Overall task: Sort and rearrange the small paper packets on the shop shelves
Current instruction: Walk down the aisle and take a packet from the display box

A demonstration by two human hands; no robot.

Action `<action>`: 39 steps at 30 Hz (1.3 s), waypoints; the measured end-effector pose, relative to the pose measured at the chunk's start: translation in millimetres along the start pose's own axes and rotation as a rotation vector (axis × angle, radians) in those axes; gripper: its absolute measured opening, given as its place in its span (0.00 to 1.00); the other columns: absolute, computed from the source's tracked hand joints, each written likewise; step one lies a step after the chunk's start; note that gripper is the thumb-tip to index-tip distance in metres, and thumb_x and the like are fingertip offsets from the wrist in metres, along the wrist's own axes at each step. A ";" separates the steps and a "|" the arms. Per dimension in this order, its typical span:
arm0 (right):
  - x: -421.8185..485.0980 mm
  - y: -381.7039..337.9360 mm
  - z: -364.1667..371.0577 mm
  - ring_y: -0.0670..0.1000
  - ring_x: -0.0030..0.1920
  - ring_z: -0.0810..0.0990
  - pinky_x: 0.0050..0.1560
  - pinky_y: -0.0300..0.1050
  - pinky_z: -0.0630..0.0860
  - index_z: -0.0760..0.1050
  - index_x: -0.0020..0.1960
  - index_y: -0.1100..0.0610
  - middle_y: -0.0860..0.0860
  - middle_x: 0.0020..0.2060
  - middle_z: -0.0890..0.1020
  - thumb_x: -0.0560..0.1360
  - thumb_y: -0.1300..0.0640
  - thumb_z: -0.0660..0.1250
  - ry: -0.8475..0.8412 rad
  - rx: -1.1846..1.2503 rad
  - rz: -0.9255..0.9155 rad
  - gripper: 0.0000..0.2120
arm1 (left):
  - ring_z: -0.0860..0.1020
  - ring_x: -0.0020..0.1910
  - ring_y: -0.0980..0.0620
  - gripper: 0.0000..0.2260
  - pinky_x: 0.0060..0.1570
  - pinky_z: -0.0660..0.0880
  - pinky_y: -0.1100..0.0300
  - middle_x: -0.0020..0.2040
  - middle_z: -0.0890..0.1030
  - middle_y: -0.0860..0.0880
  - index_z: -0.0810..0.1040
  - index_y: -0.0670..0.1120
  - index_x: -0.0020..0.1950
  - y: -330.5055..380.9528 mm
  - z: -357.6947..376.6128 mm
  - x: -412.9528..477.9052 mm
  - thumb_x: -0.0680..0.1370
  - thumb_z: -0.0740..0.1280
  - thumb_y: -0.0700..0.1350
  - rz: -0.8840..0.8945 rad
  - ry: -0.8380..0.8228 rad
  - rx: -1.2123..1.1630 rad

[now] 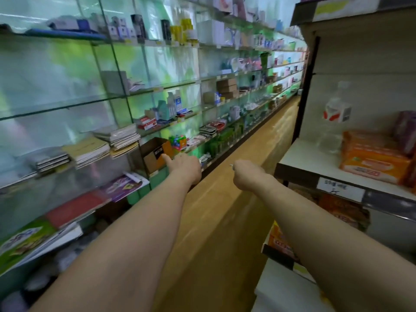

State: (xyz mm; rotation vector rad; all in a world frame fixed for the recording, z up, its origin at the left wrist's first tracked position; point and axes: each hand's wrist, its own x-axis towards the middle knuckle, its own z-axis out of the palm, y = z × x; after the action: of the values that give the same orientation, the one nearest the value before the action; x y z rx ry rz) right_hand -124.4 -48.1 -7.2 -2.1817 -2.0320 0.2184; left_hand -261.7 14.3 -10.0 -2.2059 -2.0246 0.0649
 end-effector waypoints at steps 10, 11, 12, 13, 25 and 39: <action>72.1 -40.6 48.8 0.58 0.53 0.78 0.52 0.49 0.77 0.72 0.64 0.62 0.58 0.57 0.78 0.78 0.67 0.55 -0.101 0.072 0.091 0.16 | 0.70 0.63 0.41 0.10 0.69 0.48 0.32 0.59 0.75 0.43 0.75 0.47 0.57 -58.8 47.2 64.1 0.77 0.62 0.40 -0.022 -0.055 0.018; 81.6 -44.5 53.6 0.58 0.53 0.78 0.52 0.49 0.77 0.72 0.64 0.62 0.58 0.57 0.78 0.78 0.67 0.55 -0.115 0.079 0.108 0.16 | 0.70 0.63 0.41 0.10 0.69 0.48 0.32 0.59 0.75 0.43 0.75 0.47 0.57 -65.8 51.1 75.3 0.77 0.62 0.40 -0.014 -0.053 0.027; 91.7 -48.8 57.6 0.57 0.53 0.78 0.53 0.49 0.78 0.72 0.64 0.62 0.58 0.57 0.78 0.78 0.68 0.55 -0.127 0.085 0.128 0.16 | 0.70 0.64 0.41 0.10 0.69 0.48 0.32 0.59 0.75 0.43 0.76 0.48 0.57 -72.5 54.7 87.6 0.77 0.62 0.40 -0.006 -0.049 0.034; 101.9 -53.5 60.8 0.57 0.53 0.79 0.53 0.49 0.78 0.72 0.64 0.62 0.58 0.58 0.78 0.78 0.68 0.56 -0.137 0.090 0.146 0.16 | 0.70 0.64 0.41 0.10 0.69 0.47 0.32 0.59 0.75 0.43 0.76 0.48 0.57 -79.0 57.9 100.0 0.77 0.62 0.40 0.001 -0.045 0.039; 221.9 -116.8 73.0 0.57 0.54 0.79 0.55 0.48 0.78 0.71 0.64 0.62 0.59 0.57 0.78 0.78 0.67 0.57 -0.109 0.110 0.299 0.15 | 0.69 0.65 0.42 0.11 0.69 0.49 0.33 0.61 0.74 0.44 0.75 0.49 0.59 -149.4 71.7 228.9 0.78 0.61 0.43 0.126 -0.019 0.069; 360.6 -122.2 55.8 0.57 0.51 0.79 0.51 0.48 0.79 0.71 0.64 0.62 0.59 0.54 0.78 0.78 0.68 0.55 -0.042 0.108 0.260 0.16 | 0.69 0.63 0.42 0.04 0.69 0.48 0.32 0.57 0.75 0.45 0.75 0.48 0.51 -146.0 70.1 372.2 0.76 0.64 0.43 0.173 0.000 0.090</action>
State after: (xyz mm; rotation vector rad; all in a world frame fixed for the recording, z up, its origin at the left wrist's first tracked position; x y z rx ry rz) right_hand -229.8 320.8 -37.3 -2.3846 -1.7071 0.3967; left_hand -381.5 401.4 -34.2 -2.3177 -1.7892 0.1707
